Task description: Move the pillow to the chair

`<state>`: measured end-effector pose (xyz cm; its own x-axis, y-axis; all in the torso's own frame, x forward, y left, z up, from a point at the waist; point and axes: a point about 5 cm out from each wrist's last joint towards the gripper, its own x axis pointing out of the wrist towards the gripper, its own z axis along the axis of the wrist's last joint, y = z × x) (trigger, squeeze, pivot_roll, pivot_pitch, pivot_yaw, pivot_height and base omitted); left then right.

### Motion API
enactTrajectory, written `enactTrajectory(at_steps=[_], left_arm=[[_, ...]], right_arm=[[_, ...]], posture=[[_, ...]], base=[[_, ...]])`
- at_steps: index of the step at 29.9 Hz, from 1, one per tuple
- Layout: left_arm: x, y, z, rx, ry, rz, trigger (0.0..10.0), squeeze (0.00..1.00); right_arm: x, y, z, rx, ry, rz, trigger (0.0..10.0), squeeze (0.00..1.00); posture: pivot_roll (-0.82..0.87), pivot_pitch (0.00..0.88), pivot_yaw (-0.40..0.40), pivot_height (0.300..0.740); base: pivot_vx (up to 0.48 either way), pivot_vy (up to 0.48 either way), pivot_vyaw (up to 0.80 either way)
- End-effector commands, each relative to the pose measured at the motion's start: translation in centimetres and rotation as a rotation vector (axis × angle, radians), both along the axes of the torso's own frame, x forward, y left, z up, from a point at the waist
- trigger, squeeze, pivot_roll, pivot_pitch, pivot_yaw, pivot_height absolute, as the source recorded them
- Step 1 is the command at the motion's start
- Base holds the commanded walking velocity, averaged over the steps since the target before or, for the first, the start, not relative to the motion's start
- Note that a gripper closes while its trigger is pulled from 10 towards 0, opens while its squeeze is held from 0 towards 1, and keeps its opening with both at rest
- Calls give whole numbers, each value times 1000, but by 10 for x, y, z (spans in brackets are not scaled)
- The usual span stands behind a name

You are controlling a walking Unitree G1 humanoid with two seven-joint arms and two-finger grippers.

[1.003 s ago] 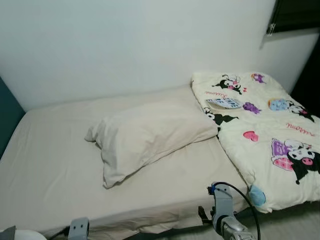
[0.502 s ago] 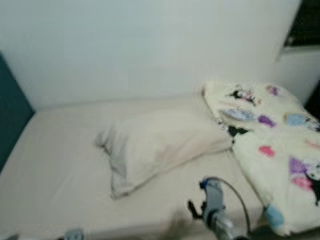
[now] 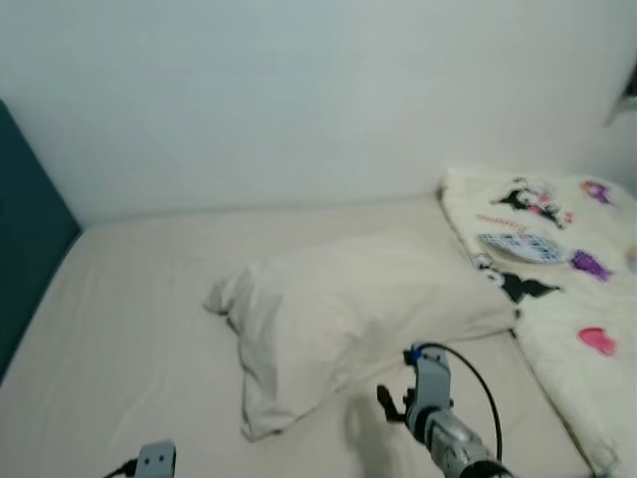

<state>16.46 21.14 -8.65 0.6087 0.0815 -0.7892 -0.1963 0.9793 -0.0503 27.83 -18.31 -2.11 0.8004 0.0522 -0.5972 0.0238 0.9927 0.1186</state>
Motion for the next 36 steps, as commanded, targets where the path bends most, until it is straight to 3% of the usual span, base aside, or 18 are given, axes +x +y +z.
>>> enactTrajectory(at_steps=[1, 8, 13, 17, 19, 24, 25, 27, 29, 32, 36], left_arm=[[-6, -3, -4, -3, 28, -5, 10000, 0], [-6, 0, -3, 11, 27, 21, 10000, 0], [-4, 6, -1, 47, 16, 32, 10000, 0], [-2, 8, 0, 56, 11, 40, 10000, 0], [13, 24, 12, 137, -59, 95, 10000, 0], [27, 36, 23, 189, -122, 127, 10000, 0], [38, 45, 33, 222, -177, 152, 10000, 0], [45, 51, 40, 243, -214, 169, 10000, 0], [53, 57, 48, 262, -257, 187, 10000, 0], [77, 69, 73, 322, -383, 196, 10000, 0], [91, 75, 91, 348, -471, 206, 10000, 0]], right_arm=[[1, -9, 2, 19, -18, -43, 10000, 0], [14, -16, 16, 73, -72, -86, 10000, 0], [27, -21, 30, 147, -110, -130, 10000, 0], [29, -22, 32, 164, -120, -136, 10000, 0], [37, -17, 40, 233, -161, -114, 10000, 0], [41, -13, 44, 252, -176, -97, 10000, 0], [43, -11, 46, 269, -185, -94, 10000, 0], [44, -10, 48, 282, -190, -93, 10000, 0], [45, -9, 48, 306, -193, -106, 10000, 0], [47, -6, 50, 427, -205, -179, 10000, 0], [47, -6, 50, 471, -207, -207, 10000, 0]], posture=[[14, 0, 75, 740], [15, 0, 76, 740], [16, 0, 76, 715], [16, 0, 76, 710], [15, 0, 80, 695], [17, 0, 81, 685], [21, 0, 81, 680], [21, 0, 81, 675], [22, 0, 80, 670], [26, 0, 79, 655], [32, 0, 78, 645]], base=[[0, -480, 0], [0, -69, 0], [0, 0, 0], [0, 0, 0], [0, 0, 0], [0, 0, 0], [0, 0, 0], [0, 0, 0], [0, 0, 0], [0, 0, 0], [0, 0, 0]])
